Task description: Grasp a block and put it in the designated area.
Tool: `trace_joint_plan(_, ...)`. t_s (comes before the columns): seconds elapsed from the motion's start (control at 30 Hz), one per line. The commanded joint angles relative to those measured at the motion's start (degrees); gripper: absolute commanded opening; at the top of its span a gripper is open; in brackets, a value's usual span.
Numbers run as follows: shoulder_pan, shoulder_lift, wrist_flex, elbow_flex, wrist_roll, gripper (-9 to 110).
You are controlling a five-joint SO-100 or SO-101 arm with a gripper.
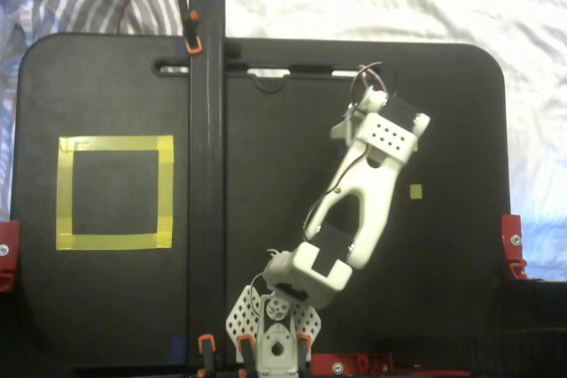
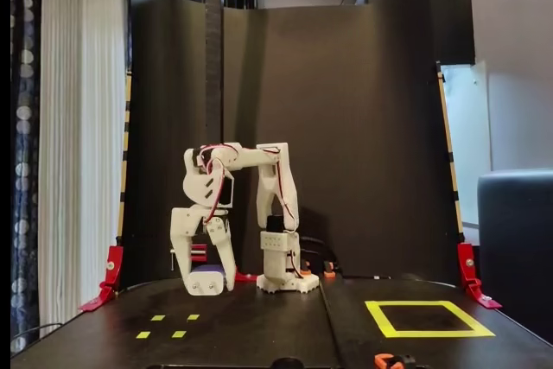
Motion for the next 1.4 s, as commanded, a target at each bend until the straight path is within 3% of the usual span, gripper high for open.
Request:
trace_joint_plan(0.0,-1.85,3.78,0.62,-1.93,1.85,19)
trace_joint_plan(0.77,-37.27,10.37,-2.37,8.0,37.0,19)
trace_joint_plan(1.37,-62.14,10.99,-4.13,13.27,55.55,19)
